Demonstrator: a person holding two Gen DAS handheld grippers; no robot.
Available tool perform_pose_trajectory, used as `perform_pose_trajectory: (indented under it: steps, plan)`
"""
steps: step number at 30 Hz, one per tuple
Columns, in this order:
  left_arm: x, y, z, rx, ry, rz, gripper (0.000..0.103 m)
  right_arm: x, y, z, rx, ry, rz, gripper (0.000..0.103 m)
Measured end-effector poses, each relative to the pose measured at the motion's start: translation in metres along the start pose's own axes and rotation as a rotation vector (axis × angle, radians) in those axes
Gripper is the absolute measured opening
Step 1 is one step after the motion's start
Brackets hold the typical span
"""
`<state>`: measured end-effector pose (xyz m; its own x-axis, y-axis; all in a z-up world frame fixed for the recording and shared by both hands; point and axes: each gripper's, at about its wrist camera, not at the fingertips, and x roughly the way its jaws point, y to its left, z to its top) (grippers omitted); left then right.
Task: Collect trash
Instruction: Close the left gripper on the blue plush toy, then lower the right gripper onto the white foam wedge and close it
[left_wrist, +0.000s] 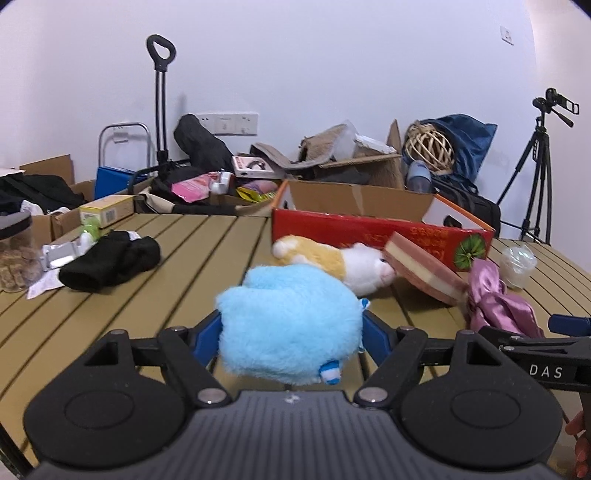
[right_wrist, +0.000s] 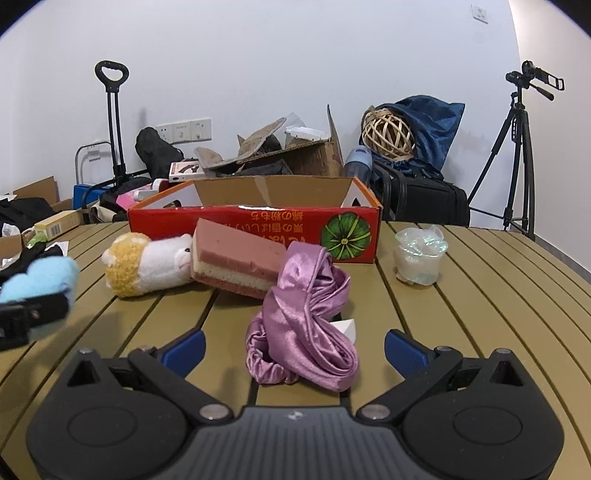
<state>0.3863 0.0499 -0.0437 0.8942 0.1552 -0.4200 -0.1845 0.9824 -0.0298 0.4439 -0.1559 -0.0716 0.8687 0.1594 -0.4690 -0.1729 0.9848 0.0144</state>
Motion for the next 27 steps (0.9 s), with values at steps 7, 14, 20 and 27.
perform_pose_trajectory:
  steps: [7, 14, 20, 27]
  plan:
    - [-0.002, 0.018, 0.002, -0.006, -0.009, 0.030, 0.078, 0.015, 0.003, 0.008, 0.016, 0.045, -0.023, 0.103]
    - [-0.002, 0.028, 0.002, -0.022, -0.003, 0.046, 0.078, 0.029, 0.008, 0.009, 0.019, 0.128, -0.030, 0.103]
    - [-0.004, 0.026, 0.001, -0.019, -0.007, 0.040, 0.078, 0.035, 0.010, 0.008, 0.013, 0.166, -0.039, 0.090]
    - [-0.004, 0.024, -0.001, -0.013, -0.007, 0.035, 0.078, 0.035, 0.008, 0.008, 0.025, 0.160, -0.050, 0.065]
